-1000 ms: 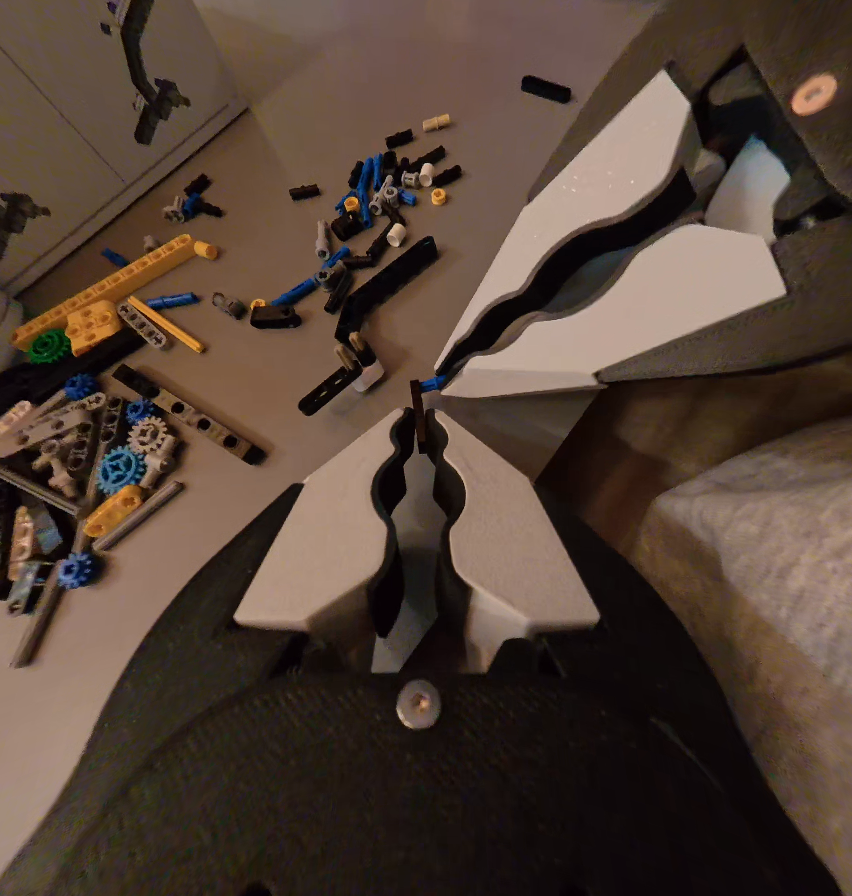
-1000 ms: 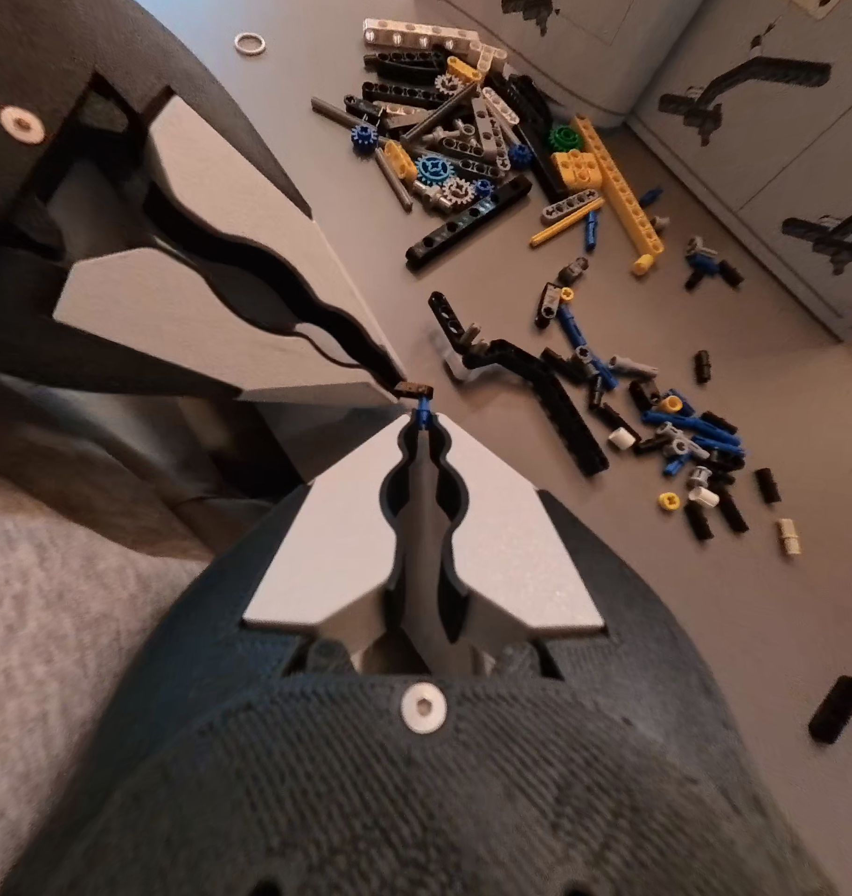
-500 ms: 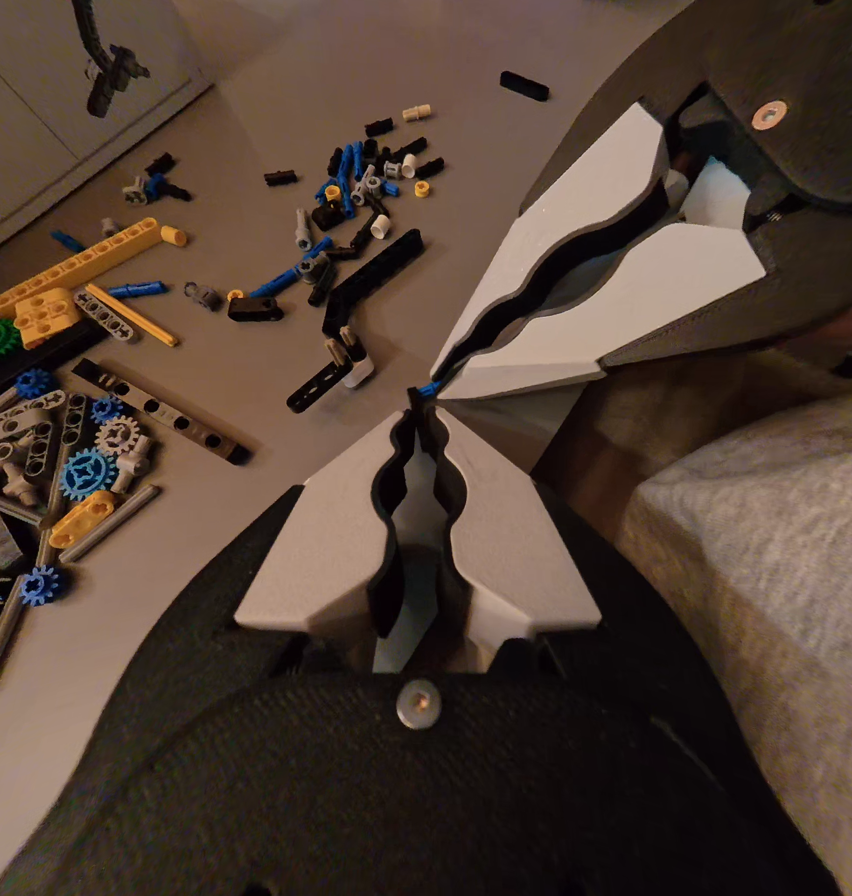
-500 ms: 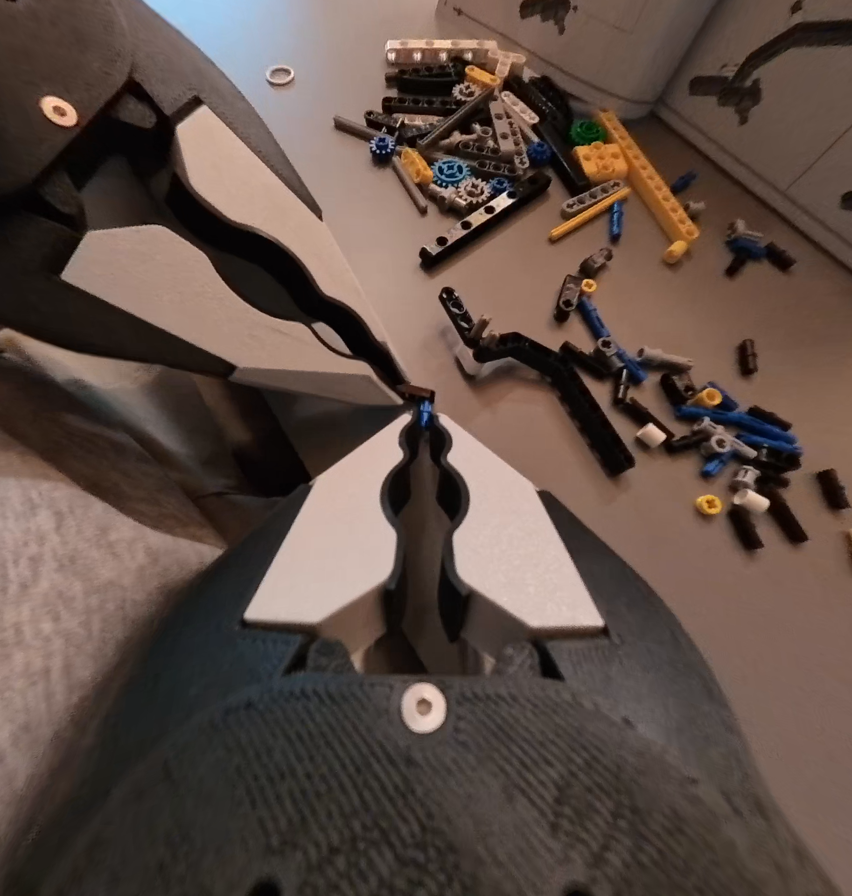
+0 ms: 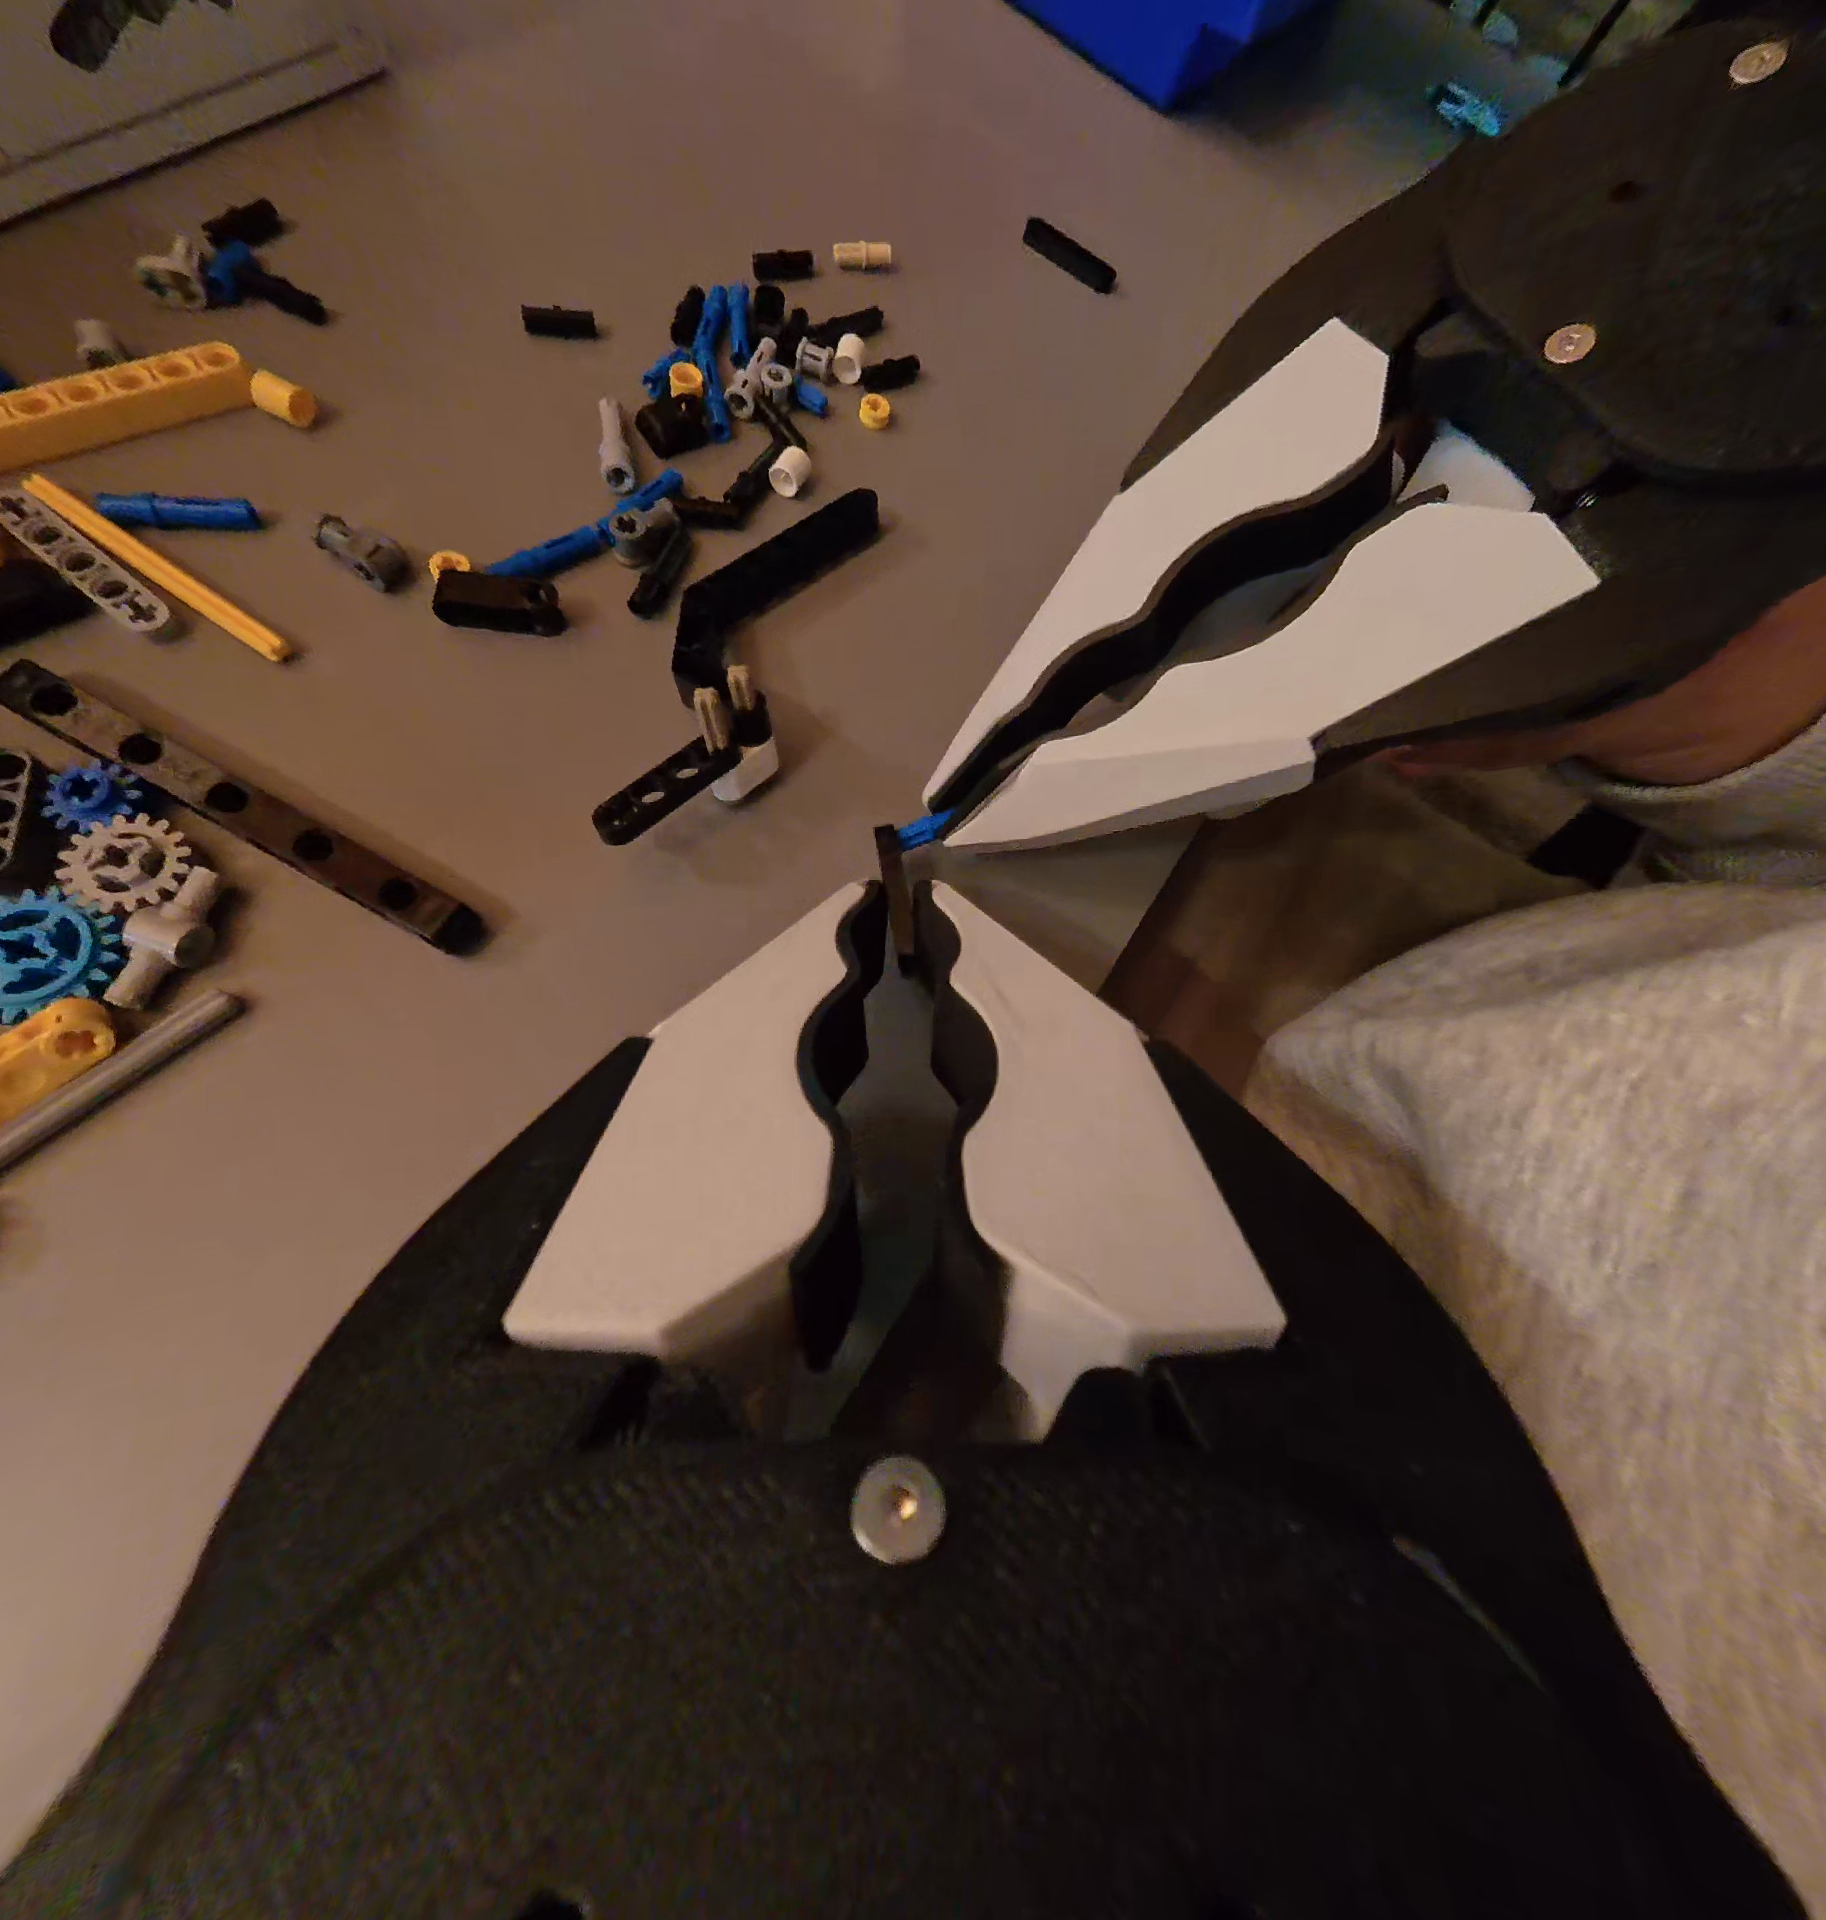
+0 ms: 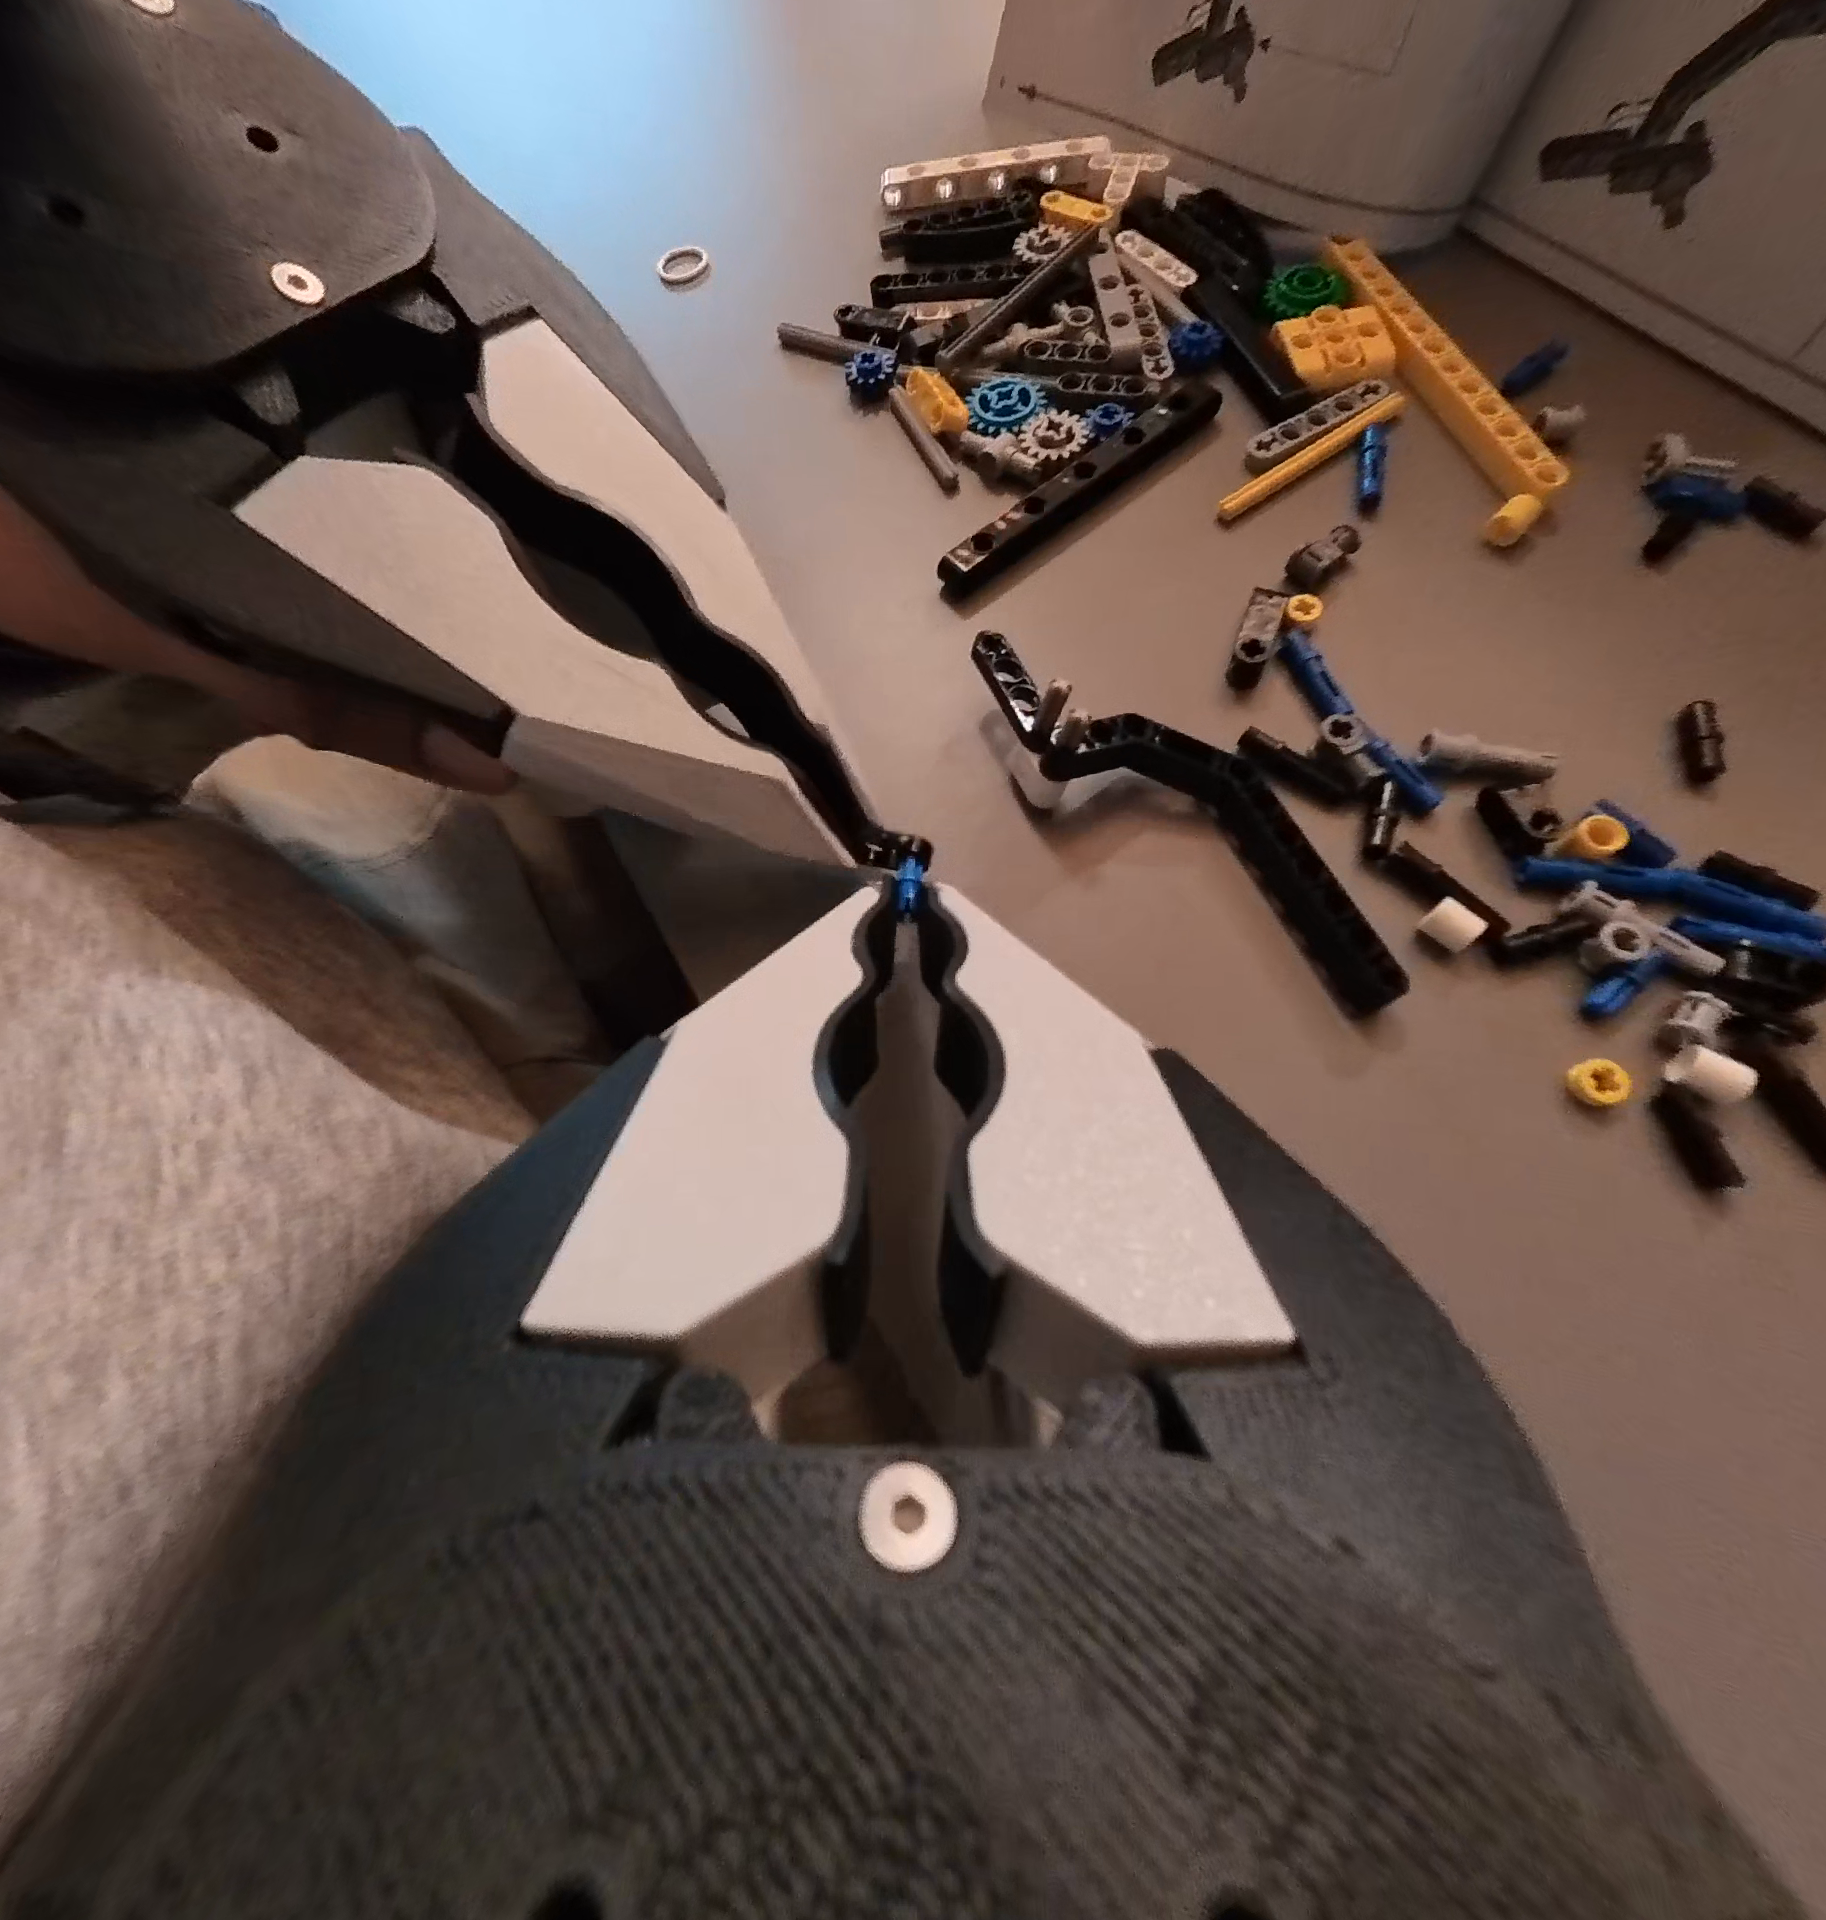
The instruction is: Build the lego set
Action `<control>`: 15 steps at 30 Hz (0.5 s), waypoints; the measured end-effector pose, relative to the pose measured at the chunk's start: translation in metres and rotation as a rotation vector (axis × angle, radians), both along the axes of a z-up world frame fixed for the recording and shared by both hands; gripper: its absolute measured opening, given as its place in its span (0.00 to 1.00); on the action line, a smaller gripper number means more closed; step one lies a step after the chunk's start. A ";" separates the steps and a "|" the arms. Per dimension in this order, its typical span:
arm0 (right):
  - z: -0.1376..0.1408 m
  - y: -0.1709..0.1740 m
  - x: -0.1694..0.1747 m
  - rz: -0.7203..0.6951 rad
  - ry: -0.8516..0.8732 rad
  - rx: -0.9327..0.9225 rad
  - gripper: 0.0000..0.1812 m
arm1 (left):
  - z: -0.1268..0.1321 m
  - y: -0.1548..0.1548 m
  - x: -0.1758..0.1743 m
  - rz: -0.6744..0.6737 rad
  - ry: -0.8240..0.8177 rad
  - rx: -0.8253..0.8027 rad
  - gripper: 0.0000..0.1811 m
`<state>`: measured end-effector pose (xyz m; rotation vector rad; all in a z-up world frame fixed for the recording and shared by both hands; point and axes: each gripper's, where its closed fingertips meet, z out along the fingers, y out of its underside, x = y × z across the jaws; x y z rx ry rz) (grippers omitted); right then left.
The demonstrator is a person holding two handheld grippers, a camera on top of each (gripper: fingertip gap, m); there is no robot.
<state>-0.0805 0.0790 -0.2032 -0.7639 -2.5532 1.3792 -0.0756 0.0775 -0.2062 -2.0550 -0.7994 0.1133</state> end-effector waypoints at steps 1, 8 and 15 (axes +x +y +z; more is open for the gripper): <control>0.000 -0.001 0.001 0.004 -0.002 0.001 0.01 | 0.000 0.000 0.001 -0.001 -0.009 0.004 0.01; -0.004 -0.004 0.004 0.021 0.011 0.030 0.01 | -0.005 -0.001 0.001 0.009 0.016 -0.052 0.01; -0.004 -0.004 0.003 0.015 0.006 0.015 0.01 | -0.004 -0.002 0.000 0.018 -0.018 -0.011 0.01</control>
